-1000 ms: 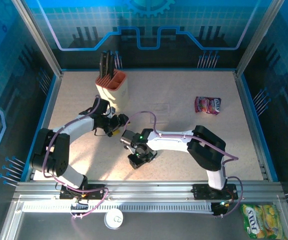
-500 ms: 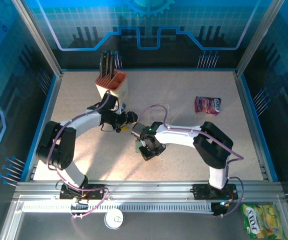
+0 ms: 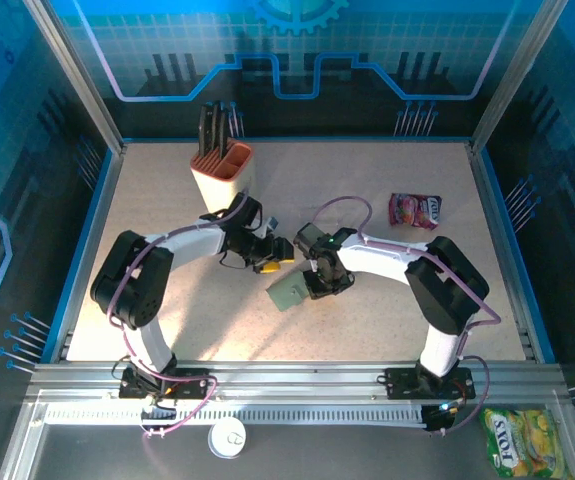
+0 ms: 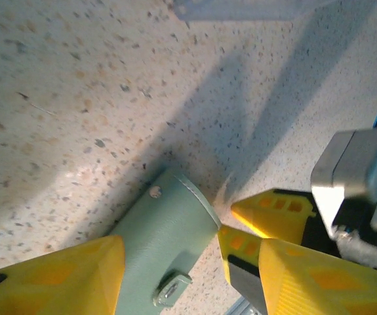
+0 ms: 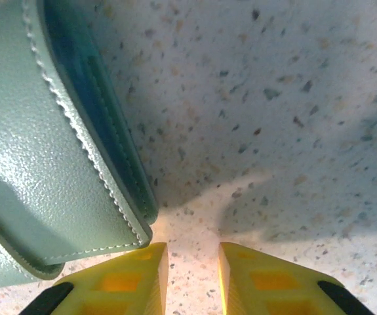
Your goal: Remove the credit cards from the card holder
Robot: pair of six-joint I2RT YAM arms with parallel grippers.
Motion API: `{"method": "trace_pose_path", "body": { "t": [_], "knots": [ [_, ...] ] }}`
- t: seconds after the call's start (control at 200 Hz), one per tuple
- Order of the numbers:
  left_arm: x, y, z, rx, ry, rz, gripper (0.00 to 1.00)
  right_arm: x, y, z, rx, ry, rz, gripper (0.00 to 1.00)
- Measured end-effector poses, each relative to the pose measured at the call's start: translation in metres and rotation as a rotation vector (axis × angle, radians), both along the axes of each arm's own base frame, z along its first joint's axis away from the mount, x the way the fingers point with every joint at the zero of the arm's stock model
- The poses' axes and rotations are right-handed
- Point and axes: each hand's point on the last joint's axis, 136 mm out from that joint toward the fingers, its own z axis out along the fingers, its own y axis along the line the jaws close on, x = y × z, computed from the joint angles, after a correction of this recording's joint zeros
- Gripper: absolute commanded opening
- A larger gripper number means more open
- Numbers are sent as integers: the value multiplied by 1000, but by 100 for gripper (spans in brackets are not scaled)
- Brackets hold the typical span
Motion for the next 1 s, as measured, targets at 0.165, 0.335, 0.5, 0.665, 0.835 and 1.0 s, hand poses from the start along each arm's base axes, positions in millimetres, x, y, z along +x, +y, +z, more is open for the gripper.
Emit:
{"method": "trace_pose_path", "body": {
  "t": [0.165,0.335,0.5,0.665,0.835,1.0],
  "knots": [
    [-25,2,-20,14,63,-21,58,5,-3,13,39,-34,-34,28],
    [-47,-2,-25,9,82,-48,55,4,1,26,94,-44,-69,28],
    [-72,-7,-27,-13,116,-45,54,-4,1,29,123,-18,-112,28],
    [-90,-13,-29,-41,141,-24,54,-11,5,30,131,4,-134,29],
    [-103,-19,-32,-82,160,4,51,-26,11,30,119,31,-126,29],
    [-108,-23,-31,-132,168,29,47,-37,17,29,111,45,-108,30]
  ]
}}
